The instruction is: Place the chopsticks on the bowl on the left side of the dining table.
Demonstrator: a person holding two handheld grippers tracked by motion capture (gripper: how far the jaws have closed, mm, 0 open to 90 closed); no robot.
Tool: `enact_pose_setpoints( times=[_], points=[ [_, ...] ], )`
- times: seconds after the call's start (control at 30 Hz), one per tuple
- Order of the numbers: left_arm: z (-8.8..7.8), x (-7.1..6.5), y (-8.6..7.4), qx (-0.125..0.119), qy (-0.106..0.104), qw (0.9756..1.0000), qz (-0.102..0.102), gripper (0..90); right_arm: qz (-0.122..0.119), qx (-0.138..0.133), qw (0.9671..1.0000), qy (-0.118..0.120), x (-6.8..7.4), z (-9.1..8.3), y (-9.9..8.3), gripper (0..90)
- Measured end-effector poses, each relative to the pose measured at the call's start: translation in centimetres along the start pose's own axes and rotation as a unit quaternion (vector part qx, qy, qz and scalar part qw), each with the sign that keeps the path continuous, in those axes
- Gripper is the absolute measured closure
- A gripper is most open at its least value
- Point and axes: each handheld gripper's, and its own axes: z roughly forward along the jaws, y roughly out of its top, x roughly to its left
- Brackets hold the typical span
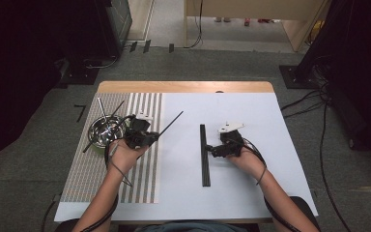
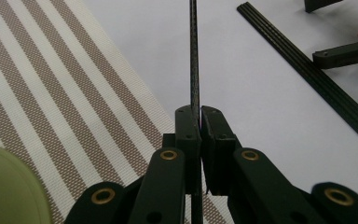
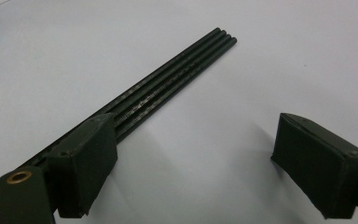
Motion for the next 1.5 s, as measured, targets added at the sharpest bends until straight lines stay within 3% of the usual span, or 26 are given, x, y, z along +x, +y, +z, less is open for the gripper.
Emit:
enact_pose_setpoints(
  times=[0.67, 1.5],
  points=[
    [-1.4, 1.9, -0.4, 0.001, 0.001, 0.9999, -0.011, 87.4, 0.000, 0.000, 1.0000, 0.000, 0.0, 0.0, 0.0, 13.5],
    [-3.2, 4.5, -1.3, -0.002, 0.018, 0.9993, -0.033, 87.4, 0.000, -0.001, 1.0000, 0.000, 0.0, 0.0, 0.0, 13.5]
  ],
)
